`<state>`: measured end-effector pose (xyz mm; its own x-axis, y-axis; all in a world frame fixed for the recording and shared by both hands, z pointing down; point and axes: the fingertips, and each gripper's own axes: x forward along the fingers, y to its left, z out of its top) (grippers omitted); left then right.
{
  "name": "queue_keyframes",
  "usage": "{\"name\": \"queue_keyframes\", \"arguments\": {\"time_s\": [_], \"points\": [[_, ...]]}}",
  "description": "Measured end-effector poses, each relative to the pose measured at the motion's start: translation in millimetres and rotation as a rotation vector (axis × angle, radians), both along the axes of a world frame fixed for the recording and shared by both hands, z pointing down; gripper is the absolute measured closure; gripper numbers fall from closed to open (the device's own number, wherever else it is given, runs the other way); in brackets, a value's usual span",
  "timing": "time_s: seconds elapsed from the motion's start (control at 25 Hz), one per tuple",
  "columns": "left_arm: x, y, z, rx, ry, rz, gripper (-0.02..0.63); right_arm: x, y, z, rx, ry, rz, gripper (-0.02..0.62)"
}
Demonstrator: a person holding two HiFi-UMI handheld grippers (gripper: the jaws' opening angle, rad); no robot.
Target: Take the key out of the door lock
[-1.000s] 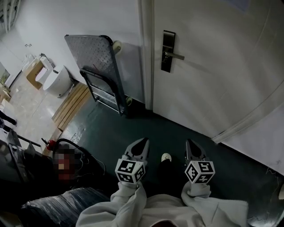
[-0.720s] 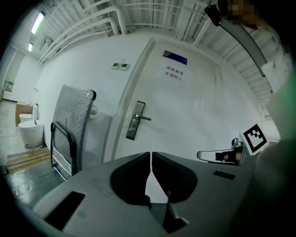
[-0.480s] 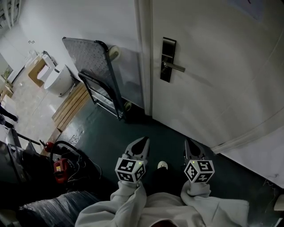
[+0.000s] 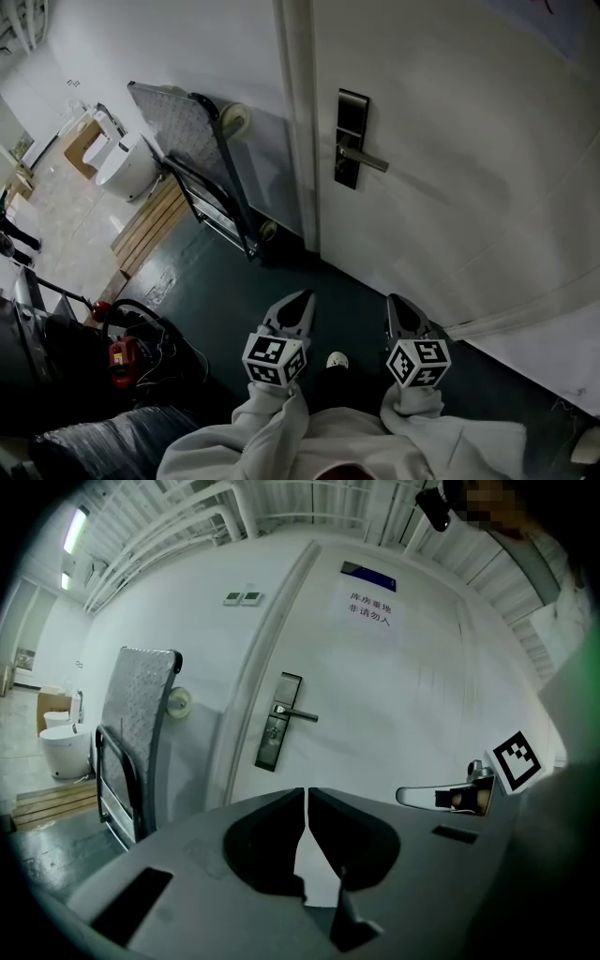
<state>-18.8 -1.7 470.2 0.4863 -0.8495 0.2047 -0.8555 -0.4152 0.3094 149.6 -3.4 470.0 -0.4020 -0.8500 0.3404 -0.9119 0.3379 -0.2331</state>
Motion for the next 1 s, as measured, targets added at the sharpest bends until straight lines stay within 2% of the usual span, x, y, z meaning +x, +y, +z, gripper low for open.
{"name": "queue_keyframes", "arguments": {"time_s": [0.64,1.0], "points": [[18.9,-30.7,7.0,-0.001,-0.002,-0.039,0.583,11.1,-32.3,11.9,-0.005,-0.02,-0.055,0.543],[10.0,-32.8,6.3,-0.005,-0.017,-0.075,0.583,7.0,-32.5,17.2,-0.021,-0.031,-0.072,0.543]]}}
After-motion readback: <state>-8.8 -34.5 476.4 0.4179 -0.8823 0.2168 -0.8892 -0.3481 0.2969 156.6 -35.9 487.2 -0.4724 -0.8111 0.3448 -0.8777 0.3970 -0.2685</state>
